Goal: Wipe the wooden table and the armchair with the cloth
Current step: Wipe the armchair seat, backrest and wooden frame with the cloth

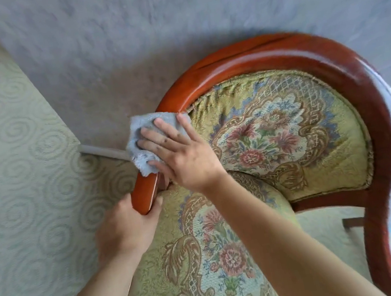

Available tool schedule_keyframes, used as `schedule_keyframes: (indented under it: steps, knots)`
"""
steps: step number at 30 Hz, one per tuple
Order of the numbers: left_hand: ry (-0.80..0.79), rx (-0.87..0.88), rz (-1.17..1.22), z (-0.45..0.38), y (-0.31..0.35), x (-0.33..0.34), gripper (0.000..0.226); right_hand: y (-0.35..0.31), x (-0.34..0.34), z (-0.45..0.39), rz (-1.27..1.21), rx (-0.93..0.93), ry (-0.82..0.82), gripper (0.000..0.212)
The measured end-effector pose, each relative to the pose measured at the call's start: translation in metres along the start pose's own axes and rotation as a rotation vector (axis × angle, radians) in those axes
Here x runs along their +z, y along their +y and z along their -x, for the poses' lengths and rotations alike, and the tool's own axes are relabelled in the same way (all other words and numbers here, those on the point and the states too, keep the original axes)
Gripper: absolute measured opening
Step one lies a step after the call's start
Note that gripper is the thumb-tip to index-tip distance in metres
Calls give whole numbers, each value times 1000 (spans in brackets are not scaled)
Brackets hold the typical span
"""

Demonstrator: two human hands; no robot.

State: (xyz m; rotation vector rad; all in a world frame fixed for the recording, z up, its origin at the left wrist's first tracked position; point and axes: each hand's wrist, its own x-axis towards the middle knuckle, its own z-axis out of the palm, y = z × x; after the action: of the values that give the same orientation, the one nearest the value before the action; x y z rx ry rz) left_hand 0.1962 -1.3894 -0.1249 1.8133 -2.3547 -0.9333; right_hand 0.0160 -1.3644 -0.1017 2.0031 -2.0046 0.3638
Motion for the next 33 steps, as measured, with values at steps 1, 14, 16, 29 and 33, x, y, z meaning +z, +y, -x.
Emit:
schedule_keyframes:
  steps: [1,14,16,29,33]
  knots:
    - [12,1,-3,1,0,-1,49,15,-9,-9,33,28,5,41]
    - [38,34,-41,2,1,-2,53,125,-59,-29,44,813,410,44]
    - [30,25,-33,2,0,-3,53,101,-43,-40,-13,716,414,42]
    - [-11,-15,-81,-3,2,2,51,-52,13,-2,-357,237,75,29]
    - [-7,4,-102,-1,0,1,60,-56,-32,8,-571,572,109,32]
